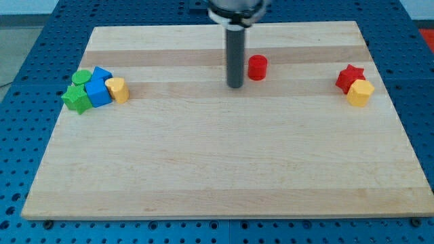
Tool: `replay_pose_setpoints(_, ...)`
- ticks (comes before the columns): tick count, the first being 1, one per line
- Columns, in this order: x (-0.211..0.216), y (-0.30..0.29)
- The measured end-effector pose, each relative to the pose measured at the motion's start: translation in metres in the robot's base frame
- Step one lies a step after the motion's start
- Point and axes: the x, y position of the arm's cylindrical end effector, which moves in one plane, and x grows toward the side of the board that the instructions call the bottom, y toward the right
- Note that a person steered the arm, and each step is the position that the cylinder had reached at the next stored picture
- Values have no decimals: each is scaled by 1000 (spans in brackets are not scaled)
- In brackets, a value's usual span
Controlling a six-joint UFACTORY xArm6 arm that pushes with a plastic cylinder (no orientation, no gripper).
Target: Push red circle to red star
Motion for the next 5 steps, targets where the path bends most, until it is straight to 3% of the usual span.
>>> replay_pose_setpoints(1, -13, 54)
replay_pose_setpoints(2, 2, 29)
replay_pose_setpoints(3, 28, -32)
replay_pose_setpoints(4, 0, -48)
replay_pose_setpoints(5, -35, -19)
